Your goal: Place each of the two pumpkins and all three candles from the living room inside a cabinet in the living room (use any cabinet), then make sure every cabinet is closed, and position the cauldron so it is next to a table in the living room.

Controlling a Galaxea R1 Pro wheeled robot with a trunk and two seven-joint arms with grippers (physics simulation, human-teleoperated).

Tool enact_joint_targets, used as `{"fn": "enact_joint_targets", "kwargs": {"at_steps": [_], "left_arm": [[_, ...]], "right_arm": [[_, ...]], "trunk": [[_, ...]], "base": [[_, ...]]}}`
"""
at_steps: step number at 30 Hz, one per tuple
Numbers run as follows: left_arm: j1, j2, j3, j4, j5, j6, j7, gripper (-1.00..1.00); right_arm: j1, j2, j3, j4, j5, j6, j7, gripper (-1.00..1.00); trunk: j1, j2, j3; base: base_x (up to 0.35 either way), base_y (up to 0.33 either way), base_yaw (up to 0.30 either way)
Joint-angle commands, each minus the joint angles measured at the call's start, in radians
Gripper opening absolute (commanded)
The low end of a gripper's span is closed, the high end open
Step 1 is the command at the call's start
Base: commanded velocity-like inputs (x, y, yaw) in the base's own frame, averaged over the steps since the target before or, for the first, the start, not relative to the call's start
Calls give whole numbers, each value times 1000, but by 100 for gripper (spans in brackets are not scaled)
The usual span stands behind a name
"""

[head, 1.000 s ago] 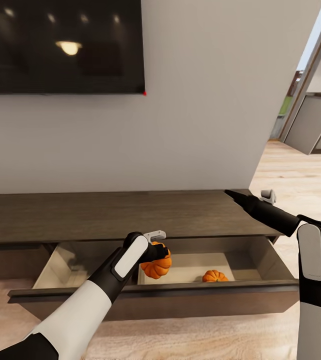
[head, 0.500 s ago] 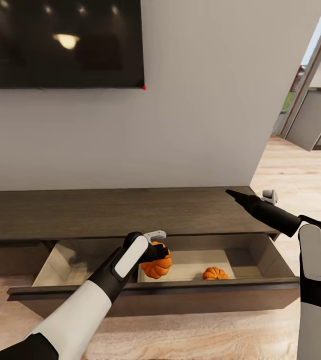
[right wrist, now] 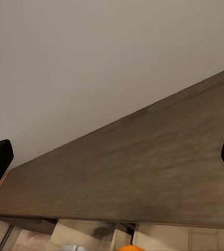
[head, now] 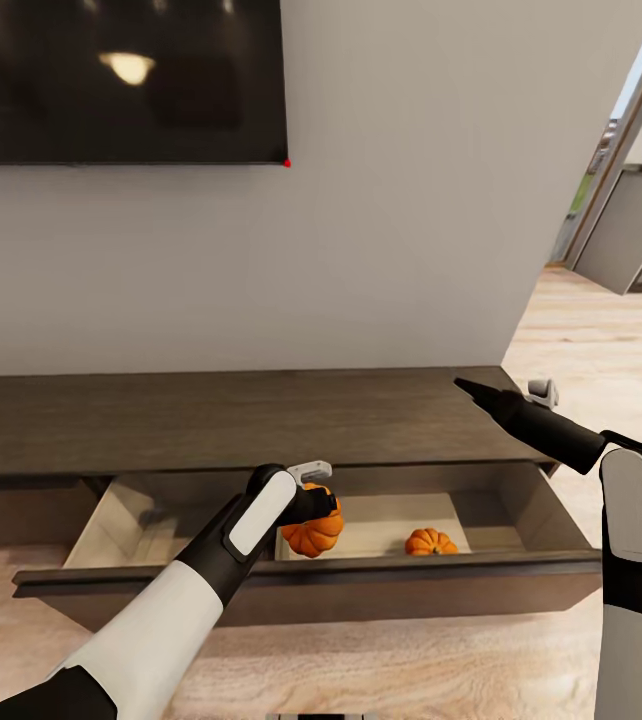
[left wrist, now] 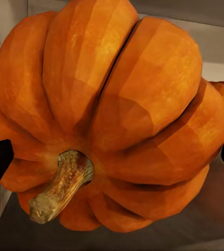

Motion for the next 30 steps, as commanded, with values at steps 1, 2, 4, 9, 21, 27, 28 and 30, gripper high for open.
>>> {"fn": "enact_joint_targets", "kwargs": {"at_steps": [1,2,4,9,21,27,28,30], "left_arm": [[-1,0,-1,-1,9,0,11,-100],[-1,0,-1,-1,9,0,11,-100],[-1,0,-2,-1,9,0,11,-100],[-1,0,-1,-1,9,0,11,-100],[-1,0,-1,-1,9,0,11,-100],[-1,0,-1,-1,10,0,11,-100],[-1,0,-1,-1,10,0,11,-100],[-1,0,-1,-1,10,0,11,-100]], "right_arm": [[-1,0,-2,0,8,4,10,100],[-1,0,-2,0,8,4,10,100],[-1,0,-2,0,8,4,10,100],[-1,0,-2,0,8,4,10,100],[-1,0,-5,0,8,4,10,100],[-1,-1,-6,0,8,4,10,100],[-1,-2,-6,0,8,4,10,100],[-1,-2,-5,0,8,4,10,100]], "trunk": [[0,0,-2],[0,0,-4],[0,0,-7],[0,0,-15],[0,0,-33],[0,0,-42],[0,0,-43],[0,0,-43]], "base": [[0,0,0],[0,0,0],[0,-91,0],[0,-180,0],[63,-13,0],[20,0,0],[2,0,0],[1,0,0]]}}
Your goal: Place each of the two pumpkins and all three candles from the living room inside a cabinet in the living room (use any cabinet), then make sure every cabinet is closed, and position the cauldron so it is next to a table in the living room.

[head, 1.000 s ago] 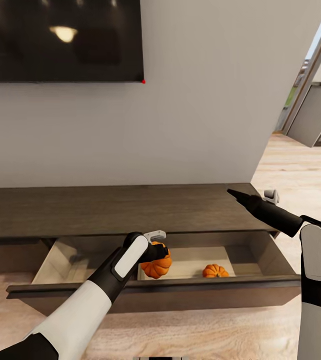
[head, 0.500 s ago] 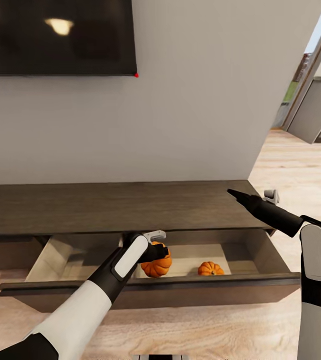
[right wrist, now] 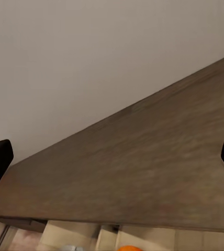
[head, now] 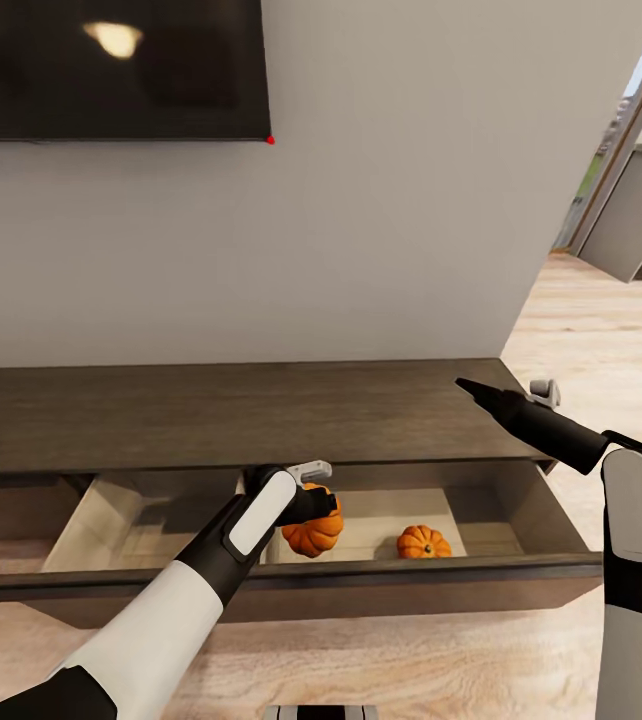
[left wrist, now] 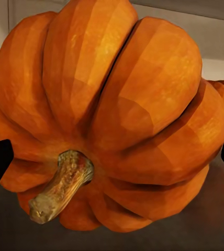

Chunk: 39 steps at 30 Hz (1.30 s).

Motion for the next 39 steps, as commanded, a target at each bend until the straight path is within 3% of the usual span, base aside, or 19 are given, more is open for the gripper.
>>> {"fn": "enact_joint_targets", "kwargs": {"at_steps": [1,25,39], "left_arm": [[-1,0,-1,-1,10,0,11,-100],[-1,0,-1,2,11,0,9,-100],[-1,0,-1,2,11,0,9,-100]], "right_arm": [[-1,0,-1,0,8,4,10,100],[21,-13,-2,0,8,4,47,100],[21,-12,-17,0,7,4,45,100]], "trunk": [[0,0,-1],[0,0,-2],[0,0,-21]], "base": [[0,0,0],[49,0,0],[0,0,0]]}}
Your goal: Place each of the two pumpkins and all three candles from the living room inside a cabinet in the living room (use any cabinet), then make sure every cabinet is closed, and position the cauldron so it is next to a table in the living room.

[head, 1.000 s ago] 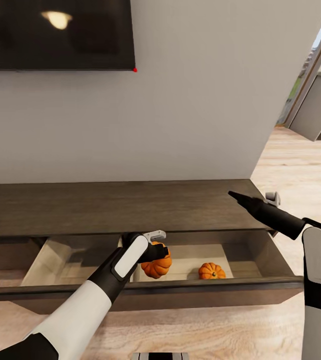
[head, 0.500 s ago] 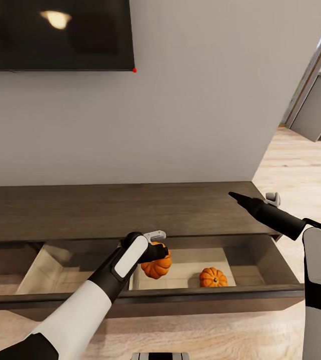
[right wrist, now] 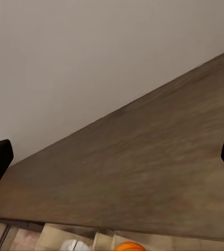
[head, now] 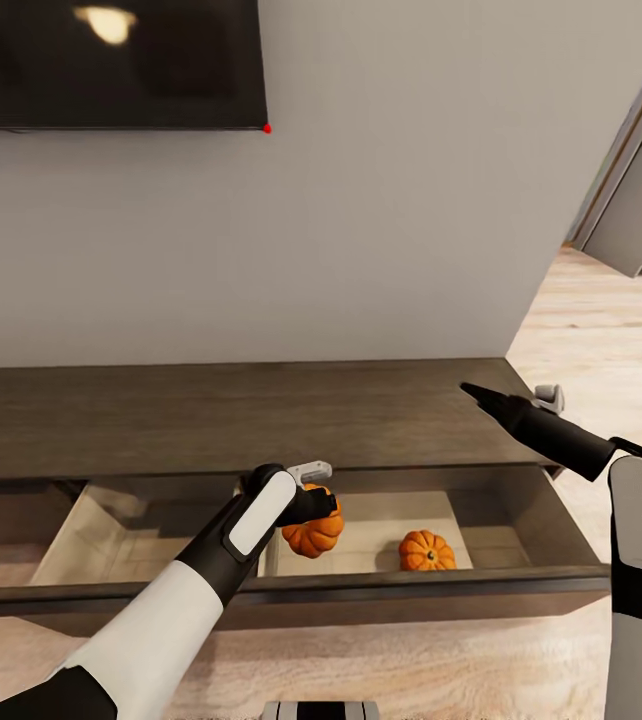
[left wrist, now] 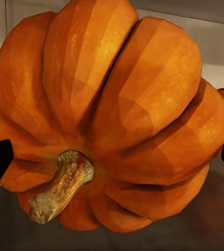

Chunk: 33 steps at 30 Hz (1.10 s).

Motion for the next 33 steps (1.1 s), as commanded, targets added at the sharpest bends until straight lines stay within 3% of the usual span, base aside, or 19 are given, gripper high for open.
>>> {"fn": "enact_joint_targets", "kwargs": {"at_steps": [1,33], "left_arm": [[-1,0,-1,-1,10,0,11,-100],[-1,0,-6,-1,8,-2,11,-100]], "right_arm": [[-1,0,-3,0,7,4,9,100],[-1,-1,-16,0,7,4,10,100]], "trunk": [[0,0,-2],[0,0,-51]], "base": [[0,0,0],[0,0,0]]}}
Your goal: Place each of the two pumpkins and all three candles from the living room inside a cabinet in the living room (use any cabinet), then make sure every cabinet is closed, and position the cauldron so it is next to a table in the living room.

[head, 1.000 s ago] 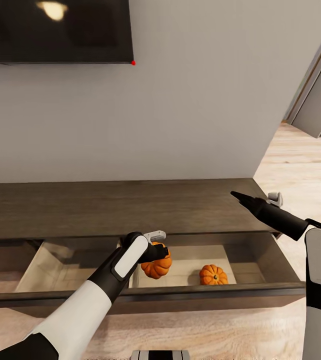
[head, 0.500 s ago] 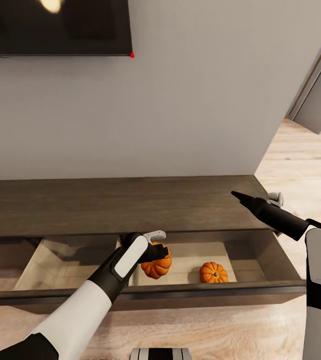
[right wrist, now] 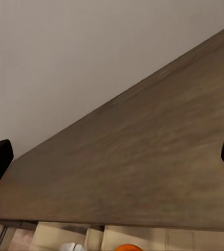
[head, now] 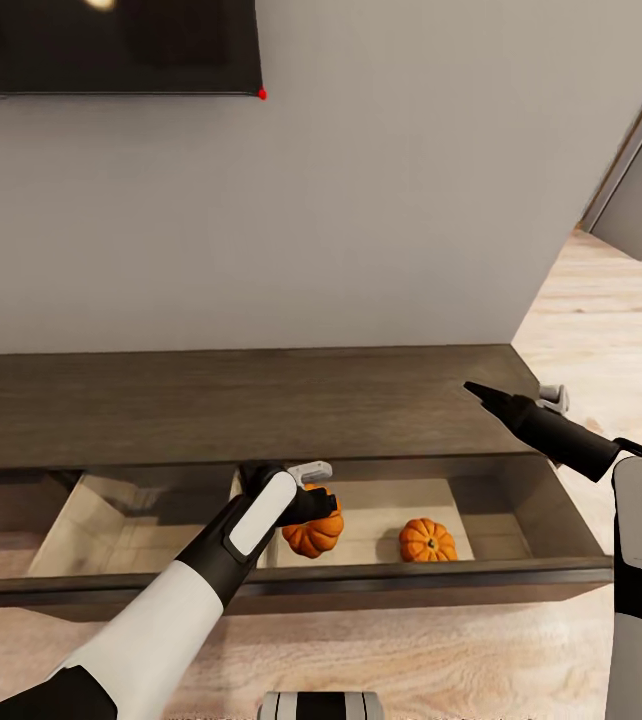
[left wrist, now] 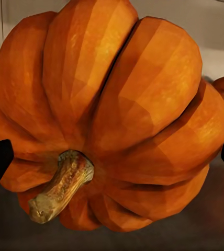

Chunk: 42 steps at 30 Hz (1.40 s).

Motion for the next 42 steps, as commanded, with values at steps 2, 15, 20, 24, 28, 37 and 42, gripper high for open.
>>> {"fn": "enact_joint_targets", "kwargs": {"at_steps": [2,15,20,24,28,37,42], "left_arm": [[-1,0,-1,-1,10,-1,11,-100],[-1,0,-1,-1,10,-5,10,-100],[-1,0,-1,-1,10,-5,11,-100],[-1,0,-1,-1,10,-5,11,100],[-1,0,-1,-1,10,-5,11,100],[-1,0,2,-51,8,-4,13,100],[-1,0,3,-108,8,-2,18,100]], "right_arm": [[-1,0,-2,0,7,4,10,100],[-1,-3,-2,0,6,4,18,100],[-1,-3,-2,0,7,4,22,100],[1,-3,-2,0,7,4,34,100],[3,-3,-2,0,7,4,39,100],[11,1,-3,1,7,0,40,100],[11,2,-3,1,7,-1,39,100]], "trunk": [[0,0,-4],[0,0,-19],[0,0,-22],[0,0,-22],[0,0,-22],[0,0,-22],[0,0,-22]], "base": [[0,0,0],[0,0,0],[0,0,0],[0,0,0],[0,0,0],[0,0,0],[0,0,0]]}}
